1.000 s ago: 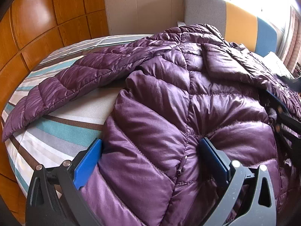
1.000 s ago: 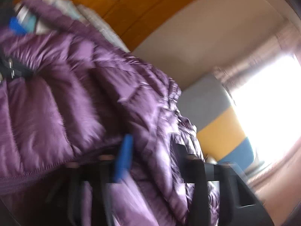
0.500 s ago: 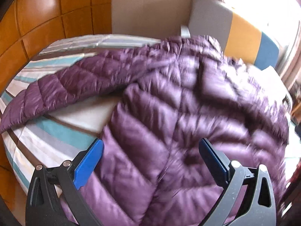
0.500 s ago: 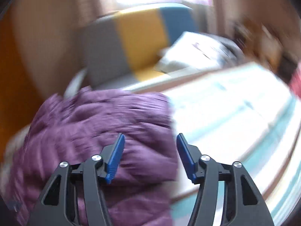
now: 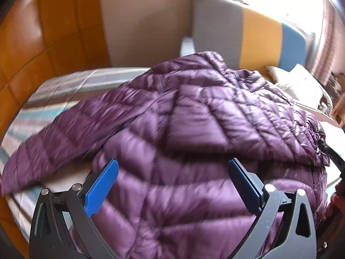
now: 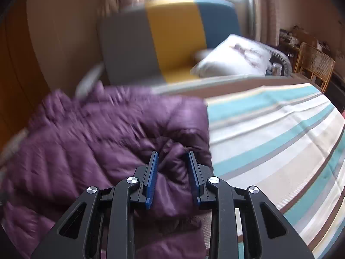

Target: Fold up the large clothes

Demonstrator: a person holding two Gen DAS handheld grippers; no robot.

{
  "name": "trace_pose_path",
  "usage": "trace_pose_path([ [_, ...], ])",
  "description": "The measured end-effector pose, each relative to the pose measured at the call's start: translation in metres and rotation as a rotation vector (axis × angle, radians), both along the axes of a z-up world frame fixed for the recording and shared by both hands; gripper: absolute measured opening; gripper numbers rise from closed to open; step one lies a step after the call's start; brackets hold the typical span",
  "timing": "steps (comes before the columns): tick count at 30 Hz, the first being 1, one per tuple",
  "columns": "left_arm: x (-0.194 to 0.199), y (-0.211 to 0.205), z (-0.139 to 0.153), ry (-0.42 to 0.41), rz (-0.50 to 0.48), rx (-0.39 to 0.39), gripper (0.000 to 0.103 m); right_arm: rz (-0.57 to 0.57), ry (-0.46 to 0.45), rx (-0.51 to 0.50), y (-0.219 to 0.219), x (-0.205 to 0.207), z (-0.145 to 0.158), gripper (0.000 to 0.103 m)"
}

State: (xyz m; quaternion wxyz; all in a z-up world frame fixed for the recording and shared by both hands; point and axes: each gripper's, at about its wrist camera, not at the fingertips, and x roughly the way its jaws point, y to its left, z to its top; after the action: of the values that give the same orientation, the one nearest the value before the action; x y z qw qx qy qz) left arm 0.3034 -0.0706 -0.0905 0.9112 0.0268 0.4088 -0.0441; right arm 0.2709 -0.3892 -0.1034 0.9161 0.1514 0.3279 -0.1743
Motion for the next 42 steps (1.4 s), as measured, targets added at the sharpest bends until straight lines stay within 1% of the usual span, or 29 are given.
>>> trace_pose_path([
  [1,0.006,-0.008,0.002,-0.017,-0.017,0.013,0.101,0.019,-0.047,-0.005,0.002,-0.007,0.008,0.028],
  [3,0.017,-0.02,0.003,-0.035,-0.045,0.028,0.101,0.071,-0.05,-0.032,0.006,-0.006,0.016,0.028],
  [5,0.031,-0.037,0.002,-0.039,-0.069,0.044,0.101,0.139,0.009,-0.027,0.012,0.012,0.009,0.028],
  [7,0.043,-0.052,-0.001,-0.036,-0.086,0.063,0.101,0.15,0.067,-0.007,0.013,0.027,-0.005,0.028],
  [9,0.056,-0.063,-0.01,-0.024,-0.082,0.103,0.101,0.148,0.115,0.003,0.013,0.037,-0.017,0.028],
  [12,0.07,-0.062,-0.029,0.011,-0.047,0.142,0.101,0.158,0.137,-0.017,0.016,0.044,-0.022,0.028],
  [15,0.075,-0.042,-0.04,0.053,-0.008,0.059,0.101,0.178,0.155,-0.056,0.022,0.049,-0.027,0.028],
  [17,0.074,-0.034,-0.043,0.058,0.006,0.018,0.101,0.177,0.157,-0.076,0.024,0.051,-0.028,0.028],
  [20,0.073,-0.036,-0.043,0.056,0.001,0.04,0.101,0.177,0.153,-0.078,0.025,0.053,-0.029,0.028],
  [24,0.067,-0.035,-0.039,0.052,-0.012,0.048,0.101,0.174,0.148,-0.075,0.024,0.05,-0.028,0.028],
  [27,0.053,-0.023,-0.027,0.03,-0.02,-0.006,0.101,0.17,0.154,-0.101,0.027,0.053,-0.027,0.028],
  [31,0.04,-0.006,-0.009,-0.063,0.06,-0.061,0.101,0.166,0.158,-0.126,0.03,0.052,-0.026,0.028],
  [33,0.046,-0.009,-0.011,-0.044,0.054,-0.051,0.101,0.163,0.159,-0.135,0.031,0.051,-0.026,0.028],
  [35,0.06,-0.021,-0.024,0.009,0.031,0.038,0.101,0.162,0.159,-0.138,0.031,0.05,-0.026,0.028],
  [36,0.064,-0.025,-0.032,0.035,0.02,0.068,0.101,0.162,0.159,-0.139,0.032,0.05,-0.026,0.028],
  [37,0.07,-0.024,-0.04,0.062,0.011,0.054,0.101,0.162,0.16,-0.141,0.032,0.05,-0.026,0.028],
  [38,0.07,-0.023,-0.041,0.062,0.015,0.036,0.101,0.161,0.16,-0.144,0.032,0.05,-0.027,0.028],
  [42,0.064,-0.025,-0.041,0.043,0.016,0.049,0.101,0.158,0.166,-0.17,0.036,0.049,-0.027,0.028],
])
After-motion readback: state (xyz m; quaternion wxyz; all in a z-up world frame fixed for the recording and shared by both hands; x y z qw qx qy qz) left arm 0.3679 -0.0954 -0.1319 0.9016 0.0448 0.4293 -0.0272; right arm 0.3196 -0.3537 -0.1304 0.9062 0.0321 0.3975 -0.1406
